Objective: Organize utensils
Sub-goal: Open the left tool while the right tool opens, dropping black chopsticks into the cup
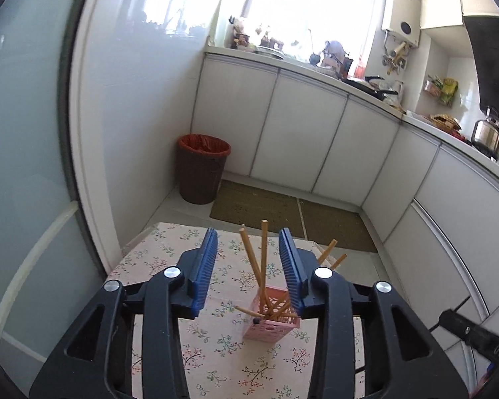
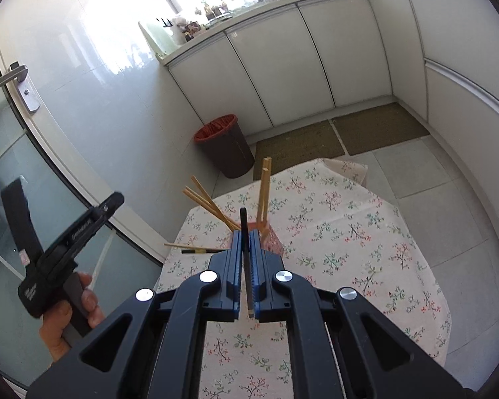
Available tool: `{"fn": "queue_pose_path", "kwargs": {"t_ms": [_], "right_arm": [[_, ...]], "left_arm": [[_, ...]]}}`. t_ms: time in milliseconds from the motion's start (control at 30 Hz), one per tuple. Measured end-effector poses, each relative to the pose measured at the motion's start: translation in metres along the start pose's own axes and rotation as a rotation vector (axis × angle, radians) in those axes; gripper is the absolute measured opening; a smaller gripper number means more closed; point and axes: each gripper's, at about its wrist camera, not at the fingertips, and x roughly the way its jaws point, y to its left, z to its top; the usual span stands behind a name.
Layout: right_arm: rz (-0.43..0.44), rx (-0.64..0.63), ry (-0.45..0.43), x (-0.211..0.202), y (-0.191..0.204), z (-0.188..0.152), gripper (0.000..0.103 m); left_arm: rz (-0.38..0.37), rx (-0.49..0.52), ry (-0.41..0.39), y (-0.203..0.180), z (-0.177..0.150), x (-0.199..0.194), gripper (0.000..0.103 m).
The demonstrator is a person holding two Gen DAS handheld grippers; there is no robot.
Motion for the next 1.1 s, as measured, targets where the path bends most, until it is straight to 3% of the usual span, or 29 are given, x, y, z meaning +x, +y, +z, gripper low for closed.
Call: {"fn": "queue_pose_path", "kwargs": {"t_ms": [233,367,700,967,1100], "right_arm": [[0.010,-0.041,-0.103,0.012,0.043,0.056,0.005],[-0.020,-0.071,-0.113,0.036,0.055,0.069,0.005],[-0.069,-0.144,-0.090,0.098,0.062,0.053,0.010],[-0.083,-0.199,-0.142,0.071,0.070,0.048,0.011],[-0.102,-0.250,-0.174,0.050,0.080,0.034,0.013]], "left_arm": [[0.076,-0.059,-0.006,0.033,-0.008,-0.019,0.041],[0.070,-0.080,-0.013,0.043,-0.007,-0.025,0.041],[0.074,-0.099,0.000,0.058,-0.006,-0.023,0.042],[0.070,-0.086,0.006,0.050,-0.006,-0.027,0.043],[0.067,-0.065,-0.014,0.036,-0.005,-0.036,0.054]]}}
